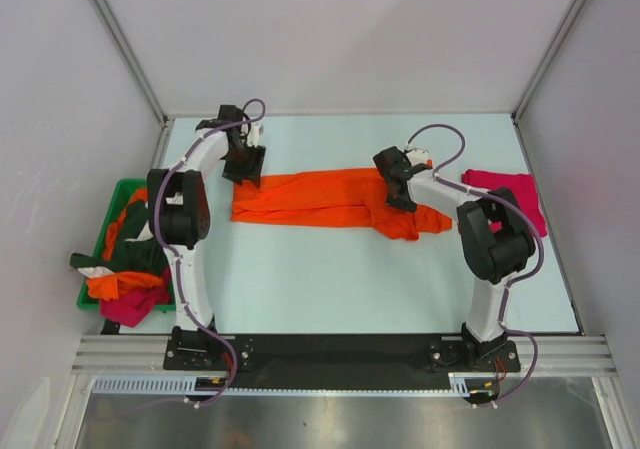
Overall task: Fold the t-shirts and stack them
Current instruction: Fold the other side of the tshirt into a rectangle
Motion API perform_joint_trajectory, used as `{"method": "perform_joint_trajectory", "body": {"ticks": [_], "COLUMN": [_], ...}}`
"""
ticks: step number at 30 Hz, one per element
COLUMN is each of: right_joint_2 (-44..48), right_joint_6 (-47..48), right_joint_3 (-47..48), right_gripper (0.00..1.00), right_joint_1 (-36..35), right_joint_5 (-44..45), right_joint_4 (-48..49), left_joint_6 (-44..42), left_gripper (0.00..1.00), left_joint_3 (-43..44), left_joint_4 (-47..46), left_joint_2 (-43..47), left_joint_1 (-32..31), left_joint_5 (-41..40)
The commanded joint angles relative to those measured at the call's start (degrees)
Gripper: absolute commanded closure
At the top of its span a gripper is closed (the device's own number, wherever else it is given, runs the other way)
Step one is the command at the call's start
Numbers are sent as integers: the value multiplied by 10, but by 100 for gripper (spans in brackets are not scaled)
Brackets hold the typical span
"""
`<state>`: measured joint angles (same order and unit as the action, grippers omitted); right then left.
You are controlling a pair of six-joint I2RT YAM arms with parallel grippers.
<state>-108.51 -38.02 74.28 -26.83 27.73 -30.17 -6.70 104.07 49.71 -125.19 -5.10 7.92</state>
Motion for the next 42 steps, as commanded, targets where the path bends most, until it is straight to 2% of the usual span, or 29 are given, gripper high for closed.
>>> {"method": "perform_joint_trajectory", "body": {"ticks": [1,4,8,11,13,21,27,38,40,42], "right_joint_2": [25,79,141,194,217,204,181,137,126,108], "right_joint_6": [-22,-21,-29,-56,-77,-179,-210,-261,-268,-272], "right_joint_3": [-6,-39,-58,-87,-108,-150,-155,-187,-196,-200], "right_gripper": [62,59,56,73,100,100,100,100,100,100], "right_joint_1": [-2,-18,-69,-107,-123,-167,-177,-191,-190,-187], "right_joint_5": [2,7,46,63,59,67,62,28,22,16], "right_joint_4": [19,38,10,-7,-24,-104,-138,-142,-133,-120], "left_joint_6": [-17,-10,3,14,20,27,26,2,-3,-7], "left_gripper": [39,38,37,37,38,46,46,47,53,63], "left_joint_3": [19,41,89,125,141,193,221,233,229,221], "left_joint_4": [-7,-10,-3,3,2,5,26,59,60,60], "left_joint_2": [16,12,-12,-32,-38,-95,-131,-163,-163,-161], "left_joint_1": [8,11,11,11,11,7,5,-3,-6,-8], "left_joint_5": [0,16,18,24,28,22,17,-32,-43,-53]}}
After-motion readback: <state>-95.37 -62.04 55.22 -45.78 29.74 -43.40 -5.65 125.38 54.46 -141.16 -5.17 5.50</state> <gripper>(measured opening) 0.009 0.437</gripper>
